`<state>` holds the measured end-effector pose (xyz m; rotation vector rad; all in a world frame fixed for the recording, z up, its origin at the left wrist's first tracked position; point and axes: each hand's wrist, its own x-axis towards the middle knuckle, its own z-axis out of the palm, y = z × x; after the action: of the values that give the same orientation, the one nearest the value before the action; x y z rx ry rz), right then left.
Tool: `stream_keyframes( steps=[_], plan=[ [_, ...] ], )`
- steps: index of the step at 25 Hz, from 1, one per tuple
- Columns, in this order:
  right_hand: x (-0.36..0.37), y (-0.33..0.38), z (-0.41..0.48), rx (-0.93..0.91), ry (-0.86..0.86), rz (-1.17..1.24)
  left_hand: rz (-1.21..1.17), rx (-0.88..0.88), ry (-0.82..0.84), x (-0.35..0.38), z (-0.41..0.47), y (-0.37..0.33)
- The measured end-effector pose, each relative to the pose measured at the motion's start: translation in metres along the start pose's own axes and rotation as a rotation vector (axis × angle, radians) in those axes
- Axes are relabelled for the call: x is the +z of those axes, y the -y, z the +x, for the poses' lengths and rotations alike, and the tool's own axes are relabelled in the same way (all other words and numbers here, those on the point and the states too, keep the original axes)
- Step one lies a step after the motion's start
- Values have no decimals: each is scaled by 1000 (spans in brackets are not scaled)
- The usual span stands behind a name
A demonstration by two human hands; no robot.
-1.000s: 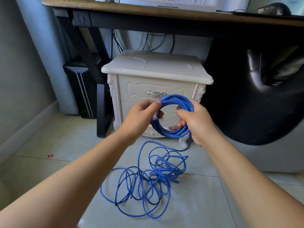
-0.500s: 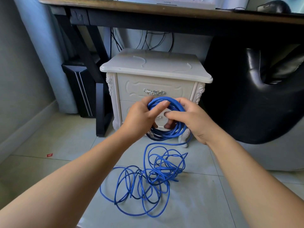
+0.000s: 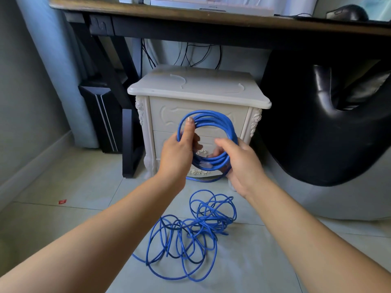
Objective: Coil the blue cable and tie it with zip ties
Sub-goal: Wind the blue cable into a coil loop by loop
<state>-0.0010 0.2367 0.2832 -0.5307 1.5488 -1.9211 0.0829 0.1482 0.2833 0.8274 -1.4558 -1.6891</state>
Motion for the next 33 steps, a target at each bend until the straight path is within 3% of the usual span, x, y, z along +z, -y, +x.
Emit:
stream_keyframes(
  steps=[3, 5, 7, 11, 17, 22, 24, 29, 33],
  plan=[
    [-8, 4, 7, -57, -114, -20, 119, 29, 132, -1, -4, -3],
    [-15, 7, 7, -117, -116, -214, 100, 51, 247, -8, -2, -8],
    [-18, 8, 6, -159, -63, -439, 154, 172, 332, -16, 2, -12],
    [-15, 12, 3, -186, 9, -666, 592, 481, 398, -20, 0, -15],
    [-14, 13, 3, -280, -29, -742, 711, 423, 378, -12, -3, -10],
    [-22, 24, 3, 67, 197, -297, 570, 305, 215, -14, 5, -9],
    [-25, 26, 1, 192, 281, -228, 505, 266, 153, -13, 6, -7],
    [-29, 21, 0, 198, 385, -312, 277, 143, -52, -10, 13, -5],
    [-17, 4, -3, 110, 281, -318, 60, 14, -159, -6, 9, -5]
  ],
)
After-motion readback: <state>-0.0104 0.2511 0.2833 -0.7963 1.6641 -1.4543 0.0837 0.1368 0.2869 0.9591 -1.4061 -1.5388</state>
